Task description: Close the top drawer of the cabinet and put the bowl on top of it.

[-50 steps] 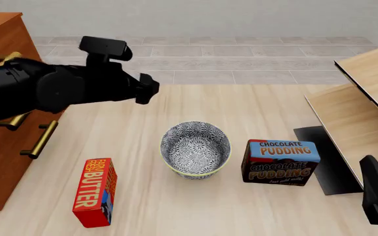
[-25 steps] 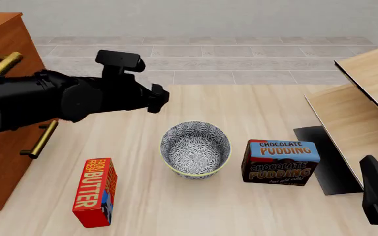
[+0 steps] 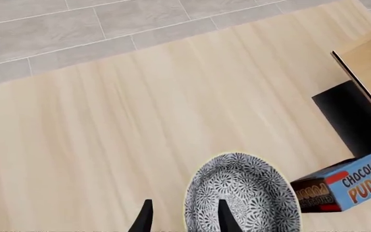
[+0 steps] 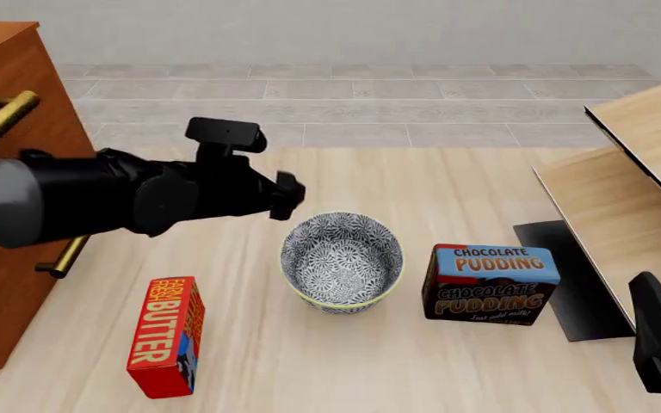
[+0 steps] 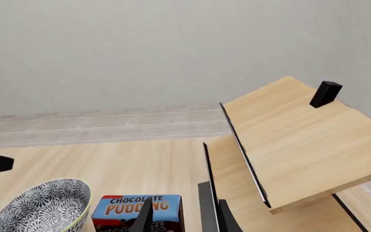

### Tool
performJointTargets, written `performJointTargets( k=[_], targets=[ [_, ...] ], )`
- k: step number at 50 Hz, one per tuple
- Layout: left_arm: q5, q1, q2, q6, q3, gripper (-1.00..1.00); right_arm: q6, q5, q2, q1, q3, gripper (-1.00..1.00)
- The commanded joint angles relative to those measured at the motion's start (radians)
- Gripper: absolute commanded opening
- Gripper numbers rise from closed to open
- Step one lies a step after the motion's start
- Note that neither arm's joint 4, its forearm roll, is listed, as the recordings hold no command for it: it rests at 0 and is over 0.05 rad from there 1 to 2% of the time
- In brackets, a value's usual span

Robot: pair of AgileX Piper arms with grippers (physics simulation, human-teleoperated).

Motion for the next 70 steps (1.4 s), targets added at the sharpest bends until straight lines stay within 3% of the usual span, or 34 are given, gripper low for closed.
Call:
performJointTargets(
  k=[1,70],
  targets=[
    [-0.02,-0.009,0.018,-0.017,0.018,1.0,-0.001,0.001,0.0,0.002,0.0,1.0],
    [-0.16,-0.03,0.188,-0.085,0.087,1.0,0.009,-0.004,0.0,-0.006,0.0,1.0]
  ],
)
